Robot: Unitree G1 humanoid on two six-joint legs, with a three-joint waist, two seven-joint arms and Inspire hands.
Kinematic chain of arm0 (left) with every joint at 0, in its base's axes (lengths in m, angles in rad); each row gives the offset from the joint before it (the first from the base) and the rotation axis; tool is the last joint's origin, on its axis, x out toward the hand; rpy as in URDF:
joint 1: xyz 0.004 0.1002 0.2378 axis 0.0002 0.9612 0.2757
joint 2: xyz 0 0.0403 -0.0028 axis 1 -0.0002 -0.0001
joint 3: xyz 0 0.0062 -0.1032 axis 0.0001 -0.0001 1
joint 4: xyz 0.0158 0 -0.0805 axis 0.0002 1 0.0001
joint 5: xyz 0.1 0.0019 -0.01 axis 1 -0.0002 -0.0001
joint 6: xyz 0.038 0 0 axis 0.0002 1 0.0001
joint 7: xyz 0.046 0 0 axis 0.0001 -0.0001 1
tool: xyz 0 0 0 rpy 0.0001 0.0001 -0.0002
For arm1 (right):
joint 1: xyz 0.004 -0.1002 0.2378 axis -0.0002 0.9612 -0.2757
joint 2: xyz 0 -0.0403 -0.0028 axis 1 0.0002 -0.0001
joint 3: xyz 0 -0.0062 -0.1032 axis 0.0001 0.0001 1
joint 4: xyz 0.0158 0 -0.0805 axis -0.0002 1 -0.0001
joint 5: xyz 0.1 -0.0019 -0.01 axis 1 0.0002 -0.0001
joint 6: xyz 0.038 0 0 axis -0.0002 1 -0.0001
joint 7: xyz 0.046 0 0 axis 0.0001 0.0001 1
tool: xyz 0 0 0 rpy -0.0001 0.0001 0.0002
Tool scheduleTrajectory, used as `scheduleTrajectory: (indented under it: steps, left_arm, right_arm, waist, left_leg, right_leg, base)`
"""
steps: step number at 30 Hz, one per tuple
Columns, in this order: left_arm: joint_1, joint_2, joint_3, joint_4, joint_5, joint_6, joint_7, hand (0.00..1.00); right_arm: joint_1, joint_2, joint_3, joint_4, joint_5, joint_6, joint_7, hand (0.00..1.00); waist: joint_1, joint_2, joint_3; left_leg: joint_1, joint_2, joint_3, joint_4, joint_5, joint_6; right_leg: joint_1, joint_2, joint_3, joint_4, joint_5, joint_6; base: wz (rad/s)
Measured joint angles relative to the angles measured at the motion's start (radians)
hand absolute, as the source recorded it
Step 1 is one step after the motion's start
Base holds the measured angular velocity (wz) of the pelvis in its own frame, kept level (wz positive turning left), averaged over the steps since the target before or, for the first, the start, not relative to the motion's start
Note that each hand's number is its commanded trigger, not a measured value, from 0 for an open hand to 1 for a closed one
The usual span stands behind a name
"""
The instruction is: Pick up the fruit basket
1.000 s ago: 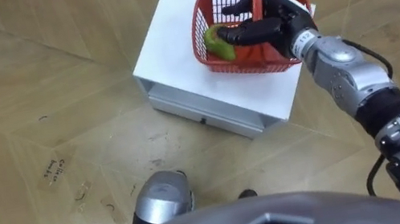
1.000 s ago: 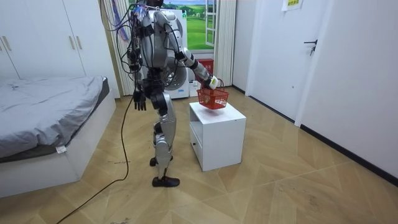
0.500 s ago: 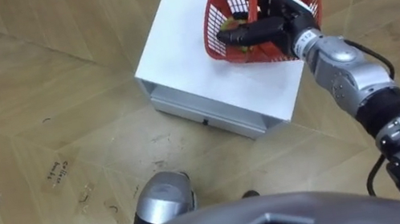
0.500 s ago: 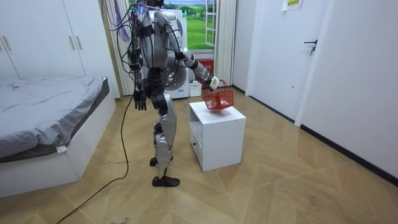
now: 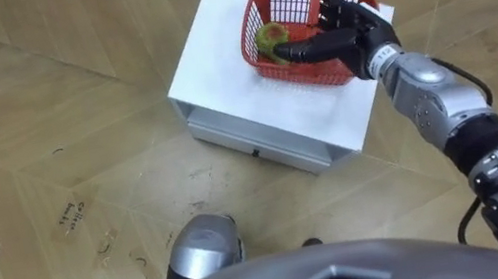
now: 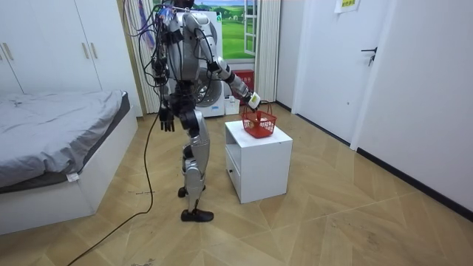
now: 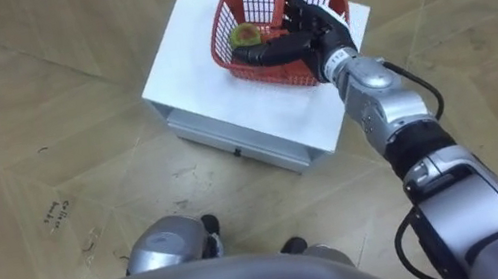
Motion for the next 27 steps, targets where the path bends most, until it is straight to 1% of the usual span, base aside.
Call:
scheduleTrajectory:
  steps: [4,10,13,18,21,25,27]
  left_arm:
    - [-0.001,-0.003,0.000,0.000,-0.001,-0.001,0.000,0.00]
    - [-0.024,-0.002,-0.011,0.032,-0.021,-0.005,-0.002,0.00]
    - [-0.035,-0.002,-0.011,0.037,-0.020,-0.005,-0.006,0.00]
    - [-0.035,-0.001,-0.011,0.037,-0.021,-0.015,-0.007,0.00]
    - [-0.034,-0.001,-0.010,0.037,-0.020,-0.014,-0.007,0.00]
    - [-0.034,-0.003,-0.010,0.036,-0.020,-0.016,-0.010,0.00]
    - [-0.035,-0.004,-0.010,0.036,-0.020,-0.015,-0.013,0.00]
  right_arm:
    - [0.000,0.000,0.002,0.019,0.000,0.000,0.010,0.00]
    - [0.000,0.000,0.007,0.054,-0.001,-0.002,0.034,0.00]
    - [0.000,0.000,0.007,0.056,-0.001,-0.002,0.043,0.00]
    - [0.006,-0.001,0.006,0.096,-0.010,-0.003,0.051,0.00]
    - [0.033,-0.001,0.005,0.117,-0.010,-0.003,0.052,0.00]
    - [0.062,0.000,-0.008,0.118,-0.010,-0.003,0.051,0.00]
    - [0.062,0.000,-0.023,0.117,-0.013,-0.003,0.050,0.00]
  waist:
    - [-0.001,-0.004,-0.0007]
    - [-0.008,-0.021,0.0074]
    - [-0.020,-0.026,0.0071]
    - [-0.026,-0.027,0.0065]
    - [-0.026,-0.024,0.0056]
    - [-0.026,-0.017,0.0047]
    - [-0.031,-0.011,0.0018]
  left_leg:
    - [0.001,-0.002,0.001,-0.002,0.000,0.000]
    - [-0.003,0.001,0.004,-0.003,0.000,0.000]
    - [-0.004,0.001,0.004,-0.002,0.000,0.000]
    - [-0.014,0.000,0.006,0.000,0.000,0.000]
    - [-0.017,0.000,0.006,0.001,0.000,0.000]
    - [-0.019,0.001,0.006,0.003,0.000,0.000]
    - [-0.021,0.001,0.006,0.004,0.000,0.000]
  right_leg:
    - [0.000,0.002,-0.002,0.000,0.000,0.000]
    - [-0.006,0.001,-0.001,0.000,0.000,0.000]
    - [-0.007,0.001,-0.002,0.000,0.000,0.000]
    - [-0.017,0.002,-0.002,0.000,0.000,-0.001]
    - [-0.020,0.002,-0.002,0.000,0.001,-0.002]
    - [-0.021,0.001,-0.002,0.000,0.001,-0.002]
    - [-0.021,0.001,-0.003,0.000,0.001,-0.002]
  base:
    - [0.00]
    - [0.00]
    - [0.00]
    - [0.00]
    - [0.00]
    - [0.00]
    - [0.00]
